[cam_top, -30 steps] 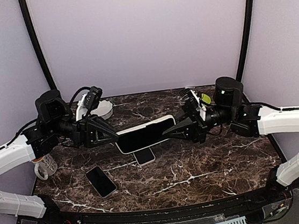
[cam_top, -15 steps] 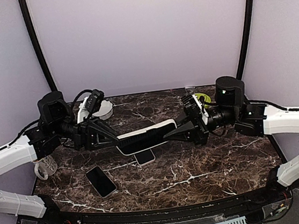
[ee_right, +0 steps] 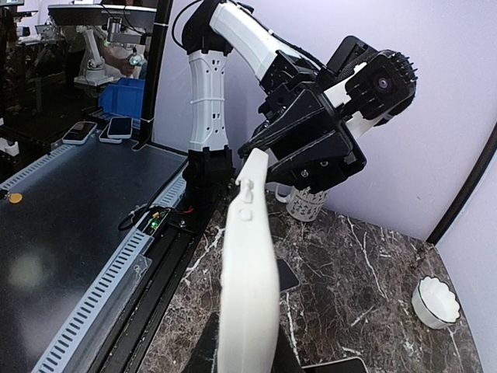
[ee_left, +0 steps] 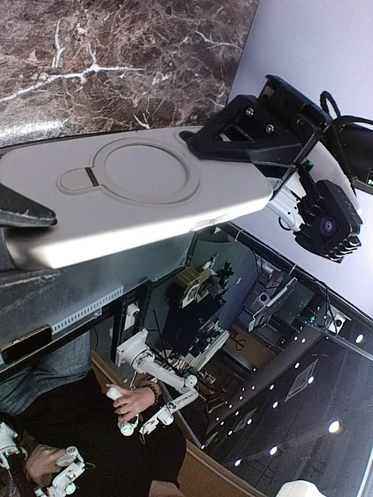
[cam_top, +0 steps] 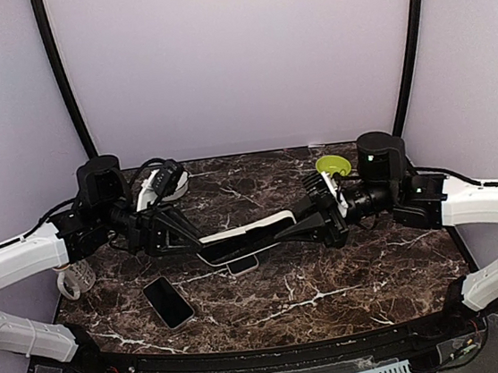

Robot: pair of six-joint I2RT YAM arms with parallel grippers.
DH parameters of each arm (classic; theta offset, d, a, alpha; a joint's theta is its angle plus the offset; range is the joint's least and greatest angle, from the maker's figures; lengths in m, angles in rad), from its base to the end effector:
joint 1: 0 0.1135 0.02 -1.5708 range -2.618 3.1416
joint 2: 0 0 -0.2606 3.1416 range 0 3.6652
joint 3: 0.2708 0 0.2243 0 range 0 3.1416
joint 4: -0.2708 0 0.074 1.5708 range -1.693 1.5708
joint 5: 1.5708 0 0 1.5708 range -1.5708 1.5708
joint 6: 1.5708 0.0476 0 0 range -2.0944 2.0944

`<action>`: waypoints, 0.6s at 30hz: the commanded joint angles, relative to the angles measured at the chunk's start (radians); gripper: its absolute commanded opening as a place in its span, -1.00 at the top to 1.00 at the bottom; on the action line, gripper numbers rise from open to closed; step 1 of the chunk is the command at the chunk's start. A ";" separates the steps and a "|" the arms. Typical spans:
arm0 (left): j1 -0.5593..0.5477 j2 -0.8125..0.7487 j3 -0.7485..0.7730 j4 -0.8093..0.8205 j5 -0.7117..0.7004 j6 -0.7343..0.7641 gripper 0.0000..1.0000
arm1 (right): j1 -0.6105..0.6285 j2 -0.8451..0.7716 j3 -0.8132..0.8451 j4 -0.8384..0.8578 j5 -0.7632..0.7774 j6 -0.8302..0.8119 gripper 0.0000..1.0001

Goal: Take the phone out of the phone case
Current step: Remove the top left corner of the phone case.

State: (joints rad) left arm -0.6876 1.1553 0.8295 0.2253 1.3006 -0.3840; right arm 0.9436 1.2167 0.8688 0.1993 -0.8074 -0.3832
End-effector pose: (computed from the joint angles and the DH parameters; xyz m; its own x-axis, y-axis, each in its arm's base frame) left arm 0.1448 -0.1783 0.3309 -0.4129 0.2098 -0.8863 0.8150 -0.3492 -0.4624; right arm 0.1242 0.2299 0.3248 0.2855 -0.0466 -0.9572 -0.9406 -0.2051 -0.2706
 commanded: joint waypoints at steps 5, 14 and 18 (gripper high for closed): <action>-0.015 0.060 0.000 -0.148 0.011 0.006 0.78 | 0.042 -0.043 0.022 0.087 0.028 -0.141 1.00; -0.015 0.100 0.030 -0.242 0.006 0.088 0.80 | 0.048 -0.045 0.022 0.068 0.032 -0.153 1.00; -0.015 0.109 0.043 -0.280 -0.018 0.119 0.80 | 0.049 -0.043 0.012 0.086 0.047 -0.134 1.00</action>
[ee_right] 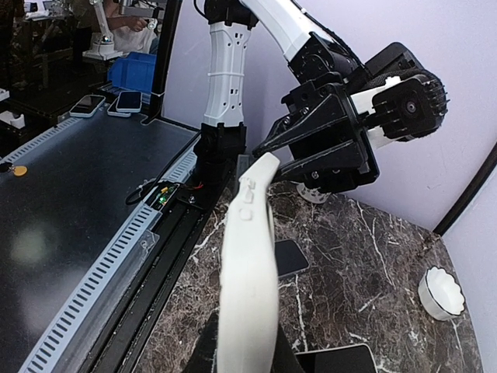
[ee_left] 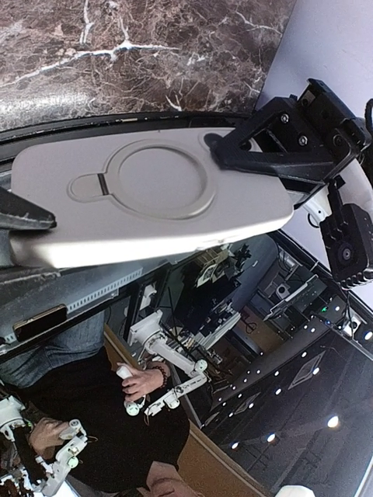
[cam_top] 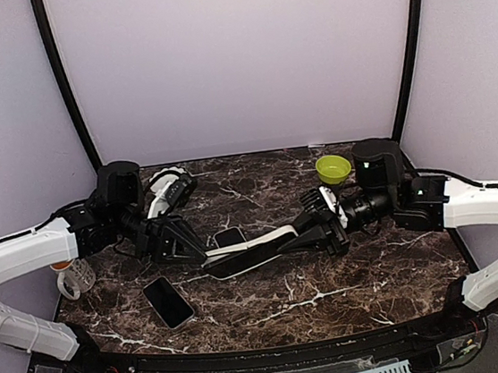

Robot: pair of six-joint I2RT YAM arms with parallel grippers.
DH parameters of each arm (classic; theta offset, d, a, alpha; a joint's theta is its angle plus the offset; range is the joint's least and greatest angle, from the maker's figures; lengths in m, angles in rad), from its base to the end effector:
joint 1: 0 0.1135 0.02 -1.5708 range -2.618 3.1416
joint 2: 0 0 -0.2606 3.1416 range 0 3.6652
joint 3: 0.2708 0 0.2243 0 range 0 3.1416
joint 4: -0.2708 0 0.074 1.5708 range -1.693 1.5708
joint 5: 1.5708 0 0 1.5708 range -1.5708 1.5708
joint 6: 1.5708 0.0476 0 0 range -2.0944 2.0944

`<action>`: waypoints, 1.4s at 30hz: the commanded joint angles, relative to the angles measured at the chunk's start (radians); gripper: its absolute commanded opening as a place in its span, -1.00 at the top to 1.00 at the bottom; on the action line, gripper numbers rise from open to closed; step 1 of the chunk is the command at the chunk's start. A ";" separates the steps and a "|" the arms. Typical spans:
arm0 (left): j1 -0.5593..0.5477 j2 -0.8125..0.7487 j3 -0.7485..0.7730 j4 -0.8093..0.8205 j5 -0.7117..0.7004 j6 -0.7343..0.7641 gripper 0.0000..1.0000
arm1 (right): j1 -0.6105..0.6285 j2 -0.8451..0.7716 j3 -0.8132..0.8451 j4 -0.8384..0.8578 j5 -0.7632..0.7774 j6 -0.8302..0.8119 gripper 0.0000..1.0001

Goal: Take the phone out of the phone case
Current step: Remove the top left corner of the phone case.

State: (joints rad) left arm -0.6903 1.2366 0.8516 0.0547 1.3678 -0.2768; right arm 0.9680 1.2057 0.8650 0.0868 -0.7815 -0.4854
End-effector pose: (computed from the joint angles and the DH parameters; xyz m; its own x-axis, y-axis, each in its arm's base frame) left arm 0.1526 -0.1865 0.3070 -0.4709 0.3174 -0.8231 0.7424 -0.3616 -0.5641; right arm 0.1170 0.2291 0.3142 0.3272 -0.1088 -0.9387 -0.9255 -0.2373 -0.2951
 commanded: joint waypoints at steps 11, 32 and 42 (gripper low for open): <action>-0.011 -0.007 0.066 -0.225 -0.403 0.144 0.79 | 0.024 -0.044 -0.055 0.346 0.011 0.093 1.00; -0.013 -0.177 -0.053 -0.097 -0.654 0.228 0.70 | 0.026 0.079 -0.109 0.952 0.210 0.800 1.00; -0.013 -0.221 -0.077 -0.058 -0.736 0.213 0.20 | 0.038 0.101 -0.084 1.025 0.358 0.984 1.00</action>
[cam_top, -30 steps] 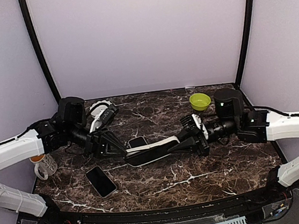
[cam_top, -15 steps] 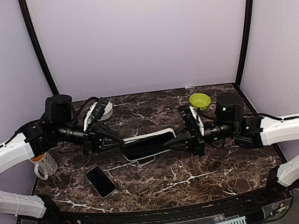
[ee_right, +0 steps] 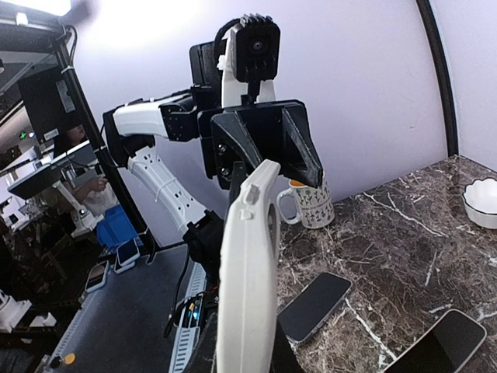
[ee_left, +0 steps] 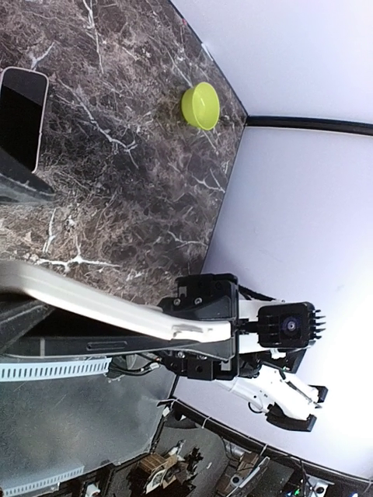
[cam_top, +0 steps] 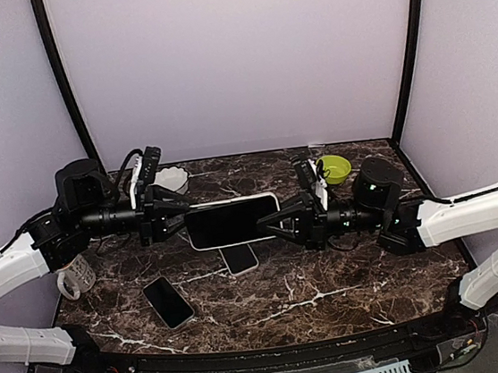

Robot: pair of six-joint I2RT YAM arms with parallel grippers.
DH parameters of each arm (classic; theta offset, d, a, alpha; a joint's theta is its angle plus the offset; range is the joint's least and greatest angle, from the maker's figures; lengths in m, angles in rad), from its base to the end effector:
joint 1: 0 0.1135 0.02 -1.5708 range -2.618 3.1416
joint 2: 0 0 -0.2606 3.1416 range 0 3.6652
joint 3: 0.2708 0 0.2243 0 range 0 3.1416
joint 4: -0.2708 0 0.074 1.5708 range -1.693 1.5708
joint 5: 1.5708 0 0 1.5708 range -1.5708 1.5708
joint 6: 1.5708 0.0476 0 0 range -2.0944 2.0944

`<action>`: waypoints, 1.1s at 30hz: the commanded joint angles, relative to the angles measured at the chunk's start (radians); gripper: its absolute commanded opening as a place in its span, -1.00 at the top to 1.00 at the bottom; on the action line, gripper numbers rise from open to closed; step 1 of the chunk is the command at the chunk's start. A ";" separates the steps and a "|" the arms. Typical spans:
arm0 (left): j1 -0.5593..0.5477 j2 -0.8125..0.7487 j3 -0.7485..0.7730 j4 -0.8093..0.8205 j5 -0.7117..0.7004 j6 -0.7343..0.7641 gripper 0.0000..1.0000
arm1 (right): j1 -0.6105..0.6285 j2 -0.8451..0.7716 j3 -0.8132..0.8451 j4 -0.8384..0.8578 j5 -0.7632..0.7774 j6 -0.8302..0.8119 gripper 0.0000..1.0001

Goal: Take the phone out of the phone case
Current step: Remove the top left corner of the phone case, then remove the bottom left corner of the phone case.

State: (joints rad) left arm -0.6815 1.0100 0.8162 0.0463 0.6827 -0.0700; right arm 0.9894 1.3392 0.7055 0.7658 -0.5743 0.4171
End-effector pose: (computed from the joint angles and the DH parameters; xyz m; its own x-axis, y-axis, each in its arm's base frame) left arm 0.1479 -0.1586 0.3351 -0.1819 0.0777 -0.9802 0.9631 0.2154 -0.1617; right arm 0.1337 0.2506 0.3025 -0.3379 0.1051 -0.9353 -0.9412 -0.0345 0.3362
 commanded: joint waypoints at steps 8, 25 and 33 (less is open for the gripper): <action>-0.022 -0.063 -0.029 -0.002 -0.177 -0.064 0.00 | 0.018 -0.052 0.114 0.067 0.341 -0.006 1.00; -0.021 -0.126 0.142 -0.234 -0.486 -0.174 -0.74 | 0.012 -0.092 0.122 -0.122 0.541 -0.125 1.00; -0.021 -0.169 0.124 -0.294 -0.495 -0.203 -0.92 | 0.018 -0.119 0.129 -0.143 0.665 -0.043 1.00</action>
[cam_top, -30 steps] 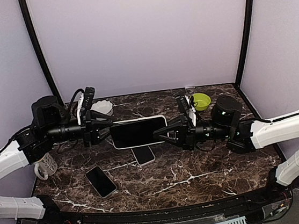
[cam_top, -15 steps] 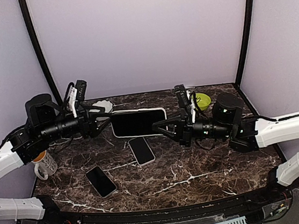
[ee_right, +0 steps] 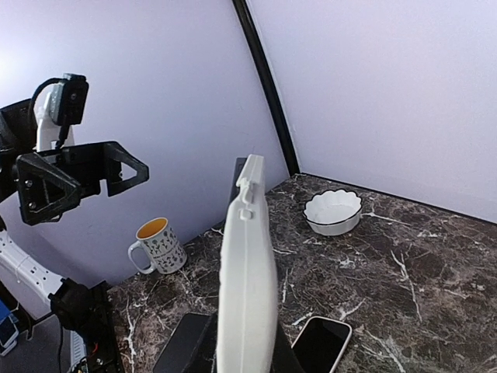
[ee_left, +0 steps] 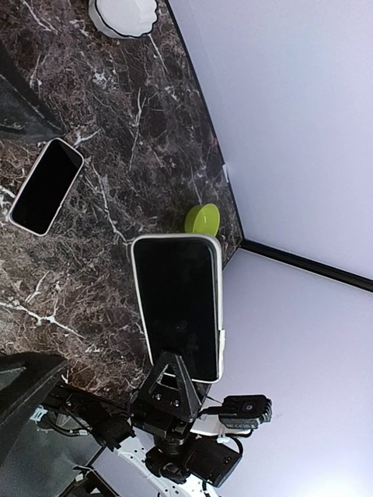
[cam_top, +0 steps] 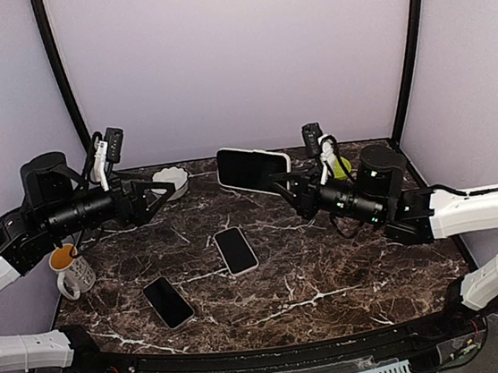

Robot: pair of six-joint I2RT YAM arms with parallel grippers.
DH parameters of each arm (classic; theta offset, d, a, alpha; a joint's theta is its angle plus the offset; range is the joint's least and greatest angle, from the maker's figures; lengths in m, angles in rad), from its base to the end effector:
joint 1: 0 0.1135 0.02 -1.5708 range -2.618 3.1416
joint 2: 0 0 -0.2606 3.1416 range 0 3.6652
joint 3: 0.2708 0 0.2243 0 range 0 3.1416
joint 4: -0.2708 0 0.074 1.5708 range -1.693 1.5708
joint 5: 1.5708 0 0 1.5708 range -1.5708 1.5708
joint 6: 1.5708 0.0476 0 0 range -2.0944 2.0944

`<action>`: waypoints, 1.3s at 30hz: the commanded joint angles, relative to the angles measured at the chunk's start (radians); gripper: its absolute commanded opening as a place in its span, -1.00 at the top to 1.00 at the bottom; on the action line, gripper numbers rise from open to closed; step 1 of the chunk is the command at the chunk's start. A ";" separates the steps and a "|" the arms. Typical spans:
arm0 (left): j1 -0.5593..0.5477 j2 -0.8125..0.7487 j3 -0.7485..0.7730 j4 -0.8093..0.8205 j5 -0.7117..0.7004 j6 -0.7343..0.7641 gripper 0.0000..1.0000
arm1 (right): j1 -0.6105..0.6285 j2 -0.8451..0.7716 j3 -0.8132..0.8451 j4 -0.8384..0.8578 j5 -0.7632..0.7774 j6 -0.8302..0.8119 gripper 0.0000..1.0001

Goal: Take the phone out of the phone case
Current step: Remove the bottom left corner of the phone case.

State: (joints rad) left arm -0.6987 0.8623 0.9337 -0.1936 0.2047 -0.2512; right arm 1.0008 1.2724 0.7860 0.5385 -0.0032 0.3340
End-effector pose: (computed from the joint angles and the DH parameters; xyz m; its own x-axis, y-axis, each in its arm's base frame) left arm 0.1327 -0.1241 0.3719 -0.2853 -0.0781 -0.9552 0.7365 0.6199 -0.2707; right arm 0.1531 0.2391 0.3209 -0.2500 0.2174 -0.9435 -0.8062 0.4929 0.3272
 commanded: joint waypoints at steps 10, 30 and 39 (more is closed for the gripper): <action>-0.004 -0.014 -0.032 -0.022 -0.003 -0.029 -0.93 | 0.007 -0.030 0.098 0.036 0.092 0.092 1.00; 0.008 -0.003 -0.082 0.036 0.022 0.000 -0.92 | 0.007 -0.026 0.151 0.006 0.158 0.109 1.00; 0.083 0.026 -0.091 0.097 0.184 -0.026 -0.84 | -0.004 -0.036 0.165 -0.024 0.142 0.145 1.00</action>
State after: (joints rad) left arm -0.6521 0.8841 0.8608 -0.1616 0.2825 -0.2626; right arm 1.0016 1.2686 0.8883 0.4500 0.1410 0.4473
